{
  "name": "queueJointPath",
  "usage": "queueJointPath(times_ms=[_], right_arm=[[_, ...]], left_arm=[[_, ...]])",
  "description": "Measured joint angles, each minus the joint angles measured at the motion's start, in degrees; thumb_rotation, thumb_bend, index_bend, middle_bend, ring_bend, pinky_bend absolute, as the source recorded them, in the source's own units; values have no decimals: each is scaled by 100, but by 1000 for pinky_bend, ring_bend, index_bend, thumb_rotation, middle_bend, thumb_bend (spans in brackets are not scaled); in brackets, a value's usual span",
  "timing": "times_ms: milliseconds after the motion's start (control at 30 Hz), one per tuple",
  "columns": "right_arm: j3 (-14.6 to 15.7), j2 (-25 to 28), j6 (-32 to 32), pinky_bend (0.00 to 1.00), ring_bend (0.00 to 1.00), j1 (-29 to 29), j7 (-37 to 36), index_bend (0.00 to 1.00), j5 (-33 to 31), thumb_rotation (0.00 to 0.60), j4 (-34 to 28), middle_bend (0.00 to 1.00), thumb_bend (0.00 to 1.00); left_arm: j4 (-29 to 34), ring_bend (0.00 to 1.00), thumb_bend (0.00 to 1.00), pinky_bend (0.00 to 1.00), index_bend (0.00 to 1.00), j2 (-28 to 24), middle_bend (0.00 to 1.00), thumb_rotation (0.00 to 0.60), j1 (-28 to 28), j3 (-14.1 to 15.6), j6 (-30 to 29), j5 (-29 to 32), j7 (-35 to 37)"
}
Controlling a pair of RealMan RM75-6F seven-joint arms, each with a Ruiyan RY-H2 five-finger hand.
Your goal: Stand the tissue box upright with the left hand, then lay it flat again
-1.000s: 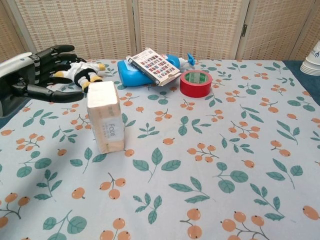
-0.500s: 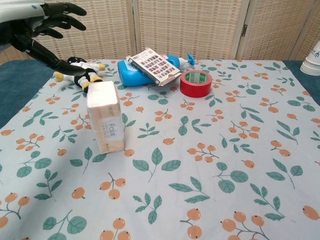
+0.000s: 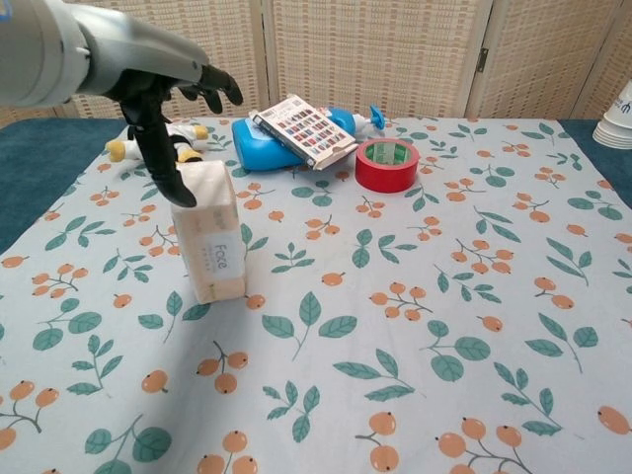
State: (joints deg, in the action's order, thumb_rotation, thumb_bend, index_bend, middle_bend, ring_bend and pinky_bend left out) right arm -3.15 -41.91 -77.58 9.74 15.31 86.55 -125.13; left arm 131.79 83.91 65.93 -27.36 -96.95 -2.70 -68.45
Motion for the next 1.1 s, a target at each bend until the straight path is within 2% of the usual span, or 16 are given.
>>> queueJointPath(times_ms=[167,333,400,600,867,1100], right_arm=[[-4,39,23,66,0,7,-65,203,5,600,-6,108,114],[-3,76,-6,66,0,-11,-119,204,43,600,-24,107,115],[-2,88,-8,66,0,-15,-140,204,51,600,-24,108,114],[-10,111,-6,66,0,-16,-184,203,51,600,-20,108,115],[-7,138,32,66,0,-10,-191,204,34,600,-35,108,115],[-24,129,93,66,0,26,-197,204,-28,600,-13,108,115]], left_arm=[[-371,0,151,71,0,387,72,600,331,-51,-368,202,-93],[-858,0,151,72,0,781,73,600,477,261,-684,-119,-121],[-954,0,152,72,0,878,73,600,491,275,-703,-91,-134],[-1252,0,152,79,0,993,75,600,518,-4,-625,453,-308],[-1741,0,151,89,0,1124,84,600,645,-163,-485,715,-620],[-2020,0,152,98,0,1188,91,600,800,-515,-392,1137,-918]])
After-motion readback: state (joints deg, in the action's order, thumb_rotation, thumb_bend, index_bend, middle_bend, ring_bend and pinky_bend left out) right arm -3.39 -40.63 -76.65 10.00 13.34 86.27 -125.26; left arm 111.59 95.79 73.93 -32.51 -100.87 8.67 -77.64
